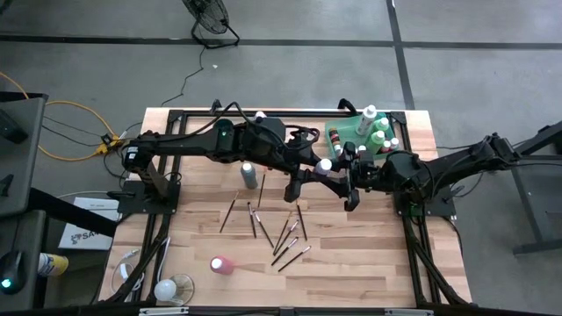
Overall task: Pick & Place Paint Supplies
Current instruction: Put the small purple paint bottle into the green bin
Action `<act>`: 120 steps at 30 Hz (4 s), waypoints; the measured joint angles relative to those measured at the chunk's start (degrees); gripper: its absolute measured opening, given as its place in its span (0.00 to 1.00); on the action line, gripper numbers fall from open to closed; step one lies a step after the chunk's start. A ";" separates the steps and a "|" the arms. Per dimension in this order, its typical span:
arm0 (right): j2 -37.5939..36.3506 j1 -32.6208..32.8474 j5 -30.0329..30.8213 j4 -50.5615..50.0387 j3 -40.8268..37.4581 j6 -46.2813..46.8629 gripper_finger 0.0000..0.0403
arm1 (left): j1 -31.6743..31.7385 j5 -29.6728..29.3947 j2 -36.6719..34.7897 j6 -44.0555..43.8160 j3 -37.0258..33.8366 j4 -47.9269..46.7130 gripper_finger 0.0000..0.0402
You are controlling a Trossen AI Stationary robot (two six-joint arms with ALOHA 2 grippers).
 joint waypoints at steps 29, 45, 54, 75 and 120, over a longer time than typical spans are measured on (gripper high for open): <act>-1.66 1.05 -16.27 -18.75 -0.26 5.67 0.66 | 0.09 -0.21 -0.39 -0.65 0.10 -1.77 0.29; -15.71 0.90 -4.50 -21.25 1.27 0.48 0.57 | 0.15 -1.32 -0.44 -1.07 0.11 -6.57 0.29; -9.47 0.90 -1.45 -53.14 25.13 -3.21 0.57 | 0.13 -3.99 -0.44 -1.53 0.11 -8.95 0.29; 15.58 -1.53 -1.46 -73.05 50.77 -17.56 0.57 | 0.14 -9.33 -0.42 1.10 0.07 -16.84 0.29; 18.13 -4.55 -4.92 -74.50 50.80 -8.71 0.28 | 0.13 -9.46 -0.42 7.94 0.07 -22.77 0.41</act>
